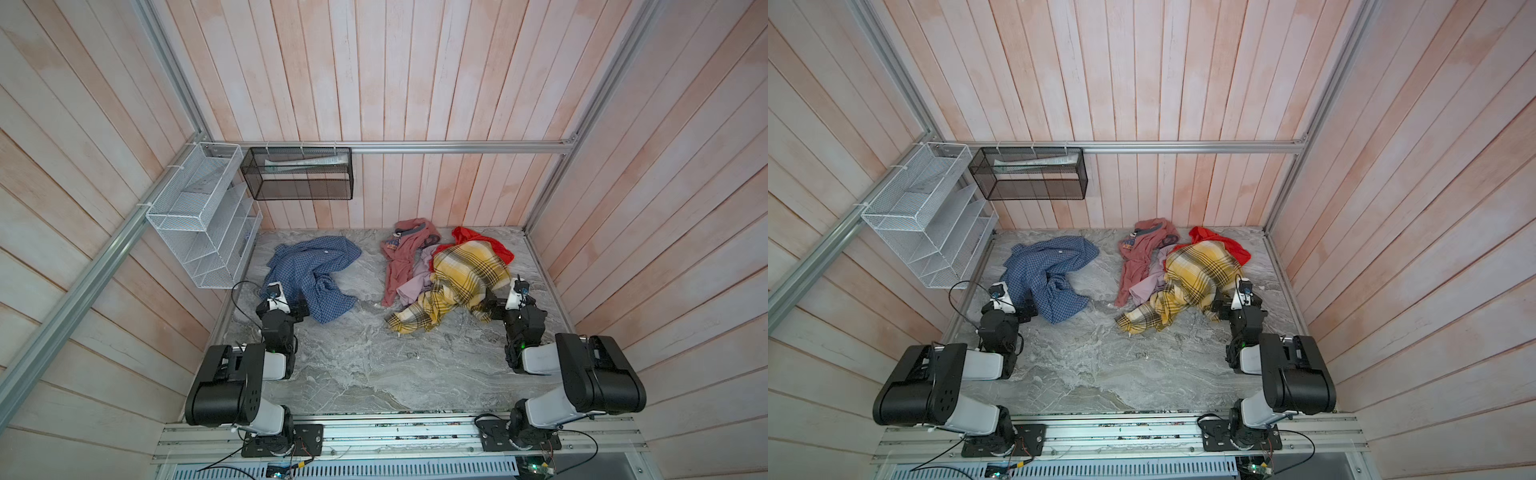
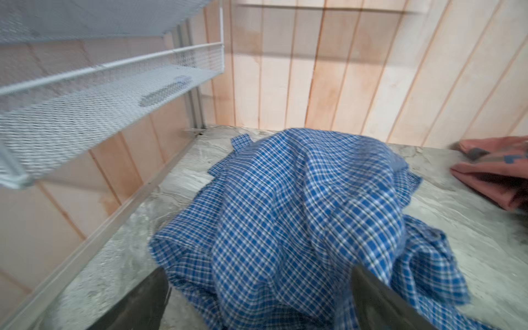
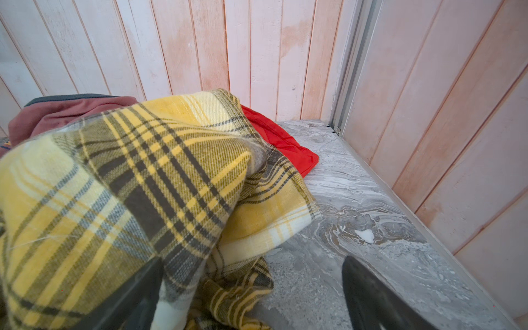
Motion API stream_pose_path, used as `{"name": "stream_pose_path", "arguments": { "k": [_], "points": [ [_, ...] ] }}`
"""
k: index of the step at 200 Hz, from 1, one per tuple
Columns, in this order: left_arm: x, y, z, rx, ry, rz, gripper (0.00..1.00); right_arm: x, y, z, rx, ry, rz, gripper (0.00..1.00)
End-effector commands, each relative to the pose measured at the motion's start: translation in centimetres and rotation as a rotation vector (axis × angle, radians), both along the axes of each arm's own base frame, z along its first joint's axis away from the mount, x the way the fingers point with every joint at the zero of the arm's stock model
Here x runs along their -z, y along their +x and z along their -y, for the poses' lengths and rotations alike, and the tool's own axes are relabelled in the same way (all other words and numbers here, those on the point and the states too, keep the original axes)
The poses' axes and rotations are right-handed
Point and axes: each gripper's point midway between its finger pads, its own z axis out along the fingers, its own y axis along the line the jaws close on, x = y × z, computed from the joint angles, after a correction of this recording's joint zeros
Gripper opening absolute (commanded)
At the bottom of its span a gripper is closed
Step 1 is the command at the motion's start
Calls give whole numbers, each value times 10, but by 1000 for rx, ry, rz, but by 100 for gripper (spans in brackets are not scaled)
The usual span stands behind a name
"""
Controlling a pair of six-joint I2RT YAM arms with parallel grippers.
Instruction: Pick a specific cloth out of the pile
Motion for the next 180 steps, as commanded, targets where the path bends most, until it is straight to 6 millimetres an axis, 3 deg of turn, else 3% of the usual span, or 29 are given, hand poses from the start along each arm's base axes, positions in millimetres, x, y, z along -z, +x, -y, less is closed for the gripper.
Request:
{"name": "stream_pose_path", "arguments": {
  "k": [1,180],
  "points": [
    [-18,12,20,116,-7,64,100,-2,1,1,2,-2,3,98],
    [-16,13,22,111,9,44,100,-3,1,1,2,-2,5,98]
  ]
}}
